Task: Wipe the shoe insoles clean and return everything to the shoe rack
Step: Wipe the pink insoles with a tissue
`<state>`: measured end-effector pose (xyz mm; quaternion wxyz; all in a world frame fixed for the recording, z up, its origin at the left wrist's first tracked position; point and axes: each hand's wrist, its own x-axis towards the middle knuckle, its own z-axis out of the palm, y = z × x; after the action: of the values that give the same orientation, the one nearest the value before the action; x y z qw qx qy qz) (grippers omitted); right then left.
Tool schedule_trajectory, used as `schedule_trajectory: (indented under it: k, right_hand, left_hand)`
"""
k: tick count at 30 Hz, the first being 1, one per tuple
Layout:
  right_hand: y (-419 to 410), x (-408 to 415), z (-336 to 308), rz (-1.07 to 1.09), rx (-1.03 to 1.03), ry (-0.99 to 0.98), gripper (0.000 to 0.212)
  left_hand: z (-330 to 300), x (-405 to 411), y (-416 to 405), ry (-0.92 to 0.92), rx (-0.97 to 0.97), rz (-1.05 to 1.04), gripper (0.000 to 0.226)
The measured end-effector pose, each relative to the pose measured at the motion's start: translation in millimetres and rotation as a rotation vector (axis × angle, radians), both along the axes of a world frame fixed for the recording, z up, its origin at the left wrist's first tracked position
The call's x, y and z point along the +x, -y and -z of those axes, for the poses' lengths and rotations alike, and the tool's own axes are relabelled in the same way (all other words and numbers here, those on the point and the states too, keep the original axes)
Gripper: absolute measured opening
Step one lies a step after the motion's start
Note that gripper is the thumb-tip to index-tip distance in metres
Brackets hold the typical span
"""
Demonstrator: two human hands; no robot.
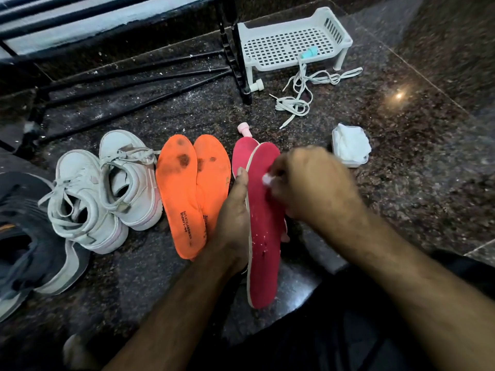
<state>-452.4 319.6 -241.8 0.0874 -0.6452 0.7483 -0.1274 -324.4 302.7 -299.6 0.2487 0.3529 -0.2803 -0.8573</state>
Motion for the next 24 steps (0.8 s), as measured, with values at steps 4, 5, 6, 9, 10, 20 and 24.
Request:
schedule_trajectory:
  k: [4,5,6,9,10,20,24]
  right_hand:
    - [-5,10,3,-0.096,0.104,0.051,0.027]
    - [-1,2,1,-0.063,0.092,0.057,0.026]
    - [3,-7,-1,-0.017,0.065,0.05,0.025]
    - [7,-17,-2,0.063,-0.019,-0.01,0.03]
    - [6,-12,0,0.047,-0.005,-0.025,0.032]
    - [10,-25,-1,0.101,-0.059,0.027,0.025]
    - [2,11,11,-0.11,0.072,0.101,0.039]
  left_hand:
    - [2,2,3,0.015,0.022,-0.047,0.065]
    - [3,2,4,0.027,0.0,-0.036,0.067]
    - [3,2,5,0.031,-0.019,-0.021,0.069]
    - [6,3,4,0.055,-0.047,-0.009,0.073]
    - [7,3,3,0.052,-0.043,-0.008,0.071]
    - [4,3,1,0.052,-0.055,0.092,0.084]
    - [2,0,1,0.055,-0.005,0.002,0.071]
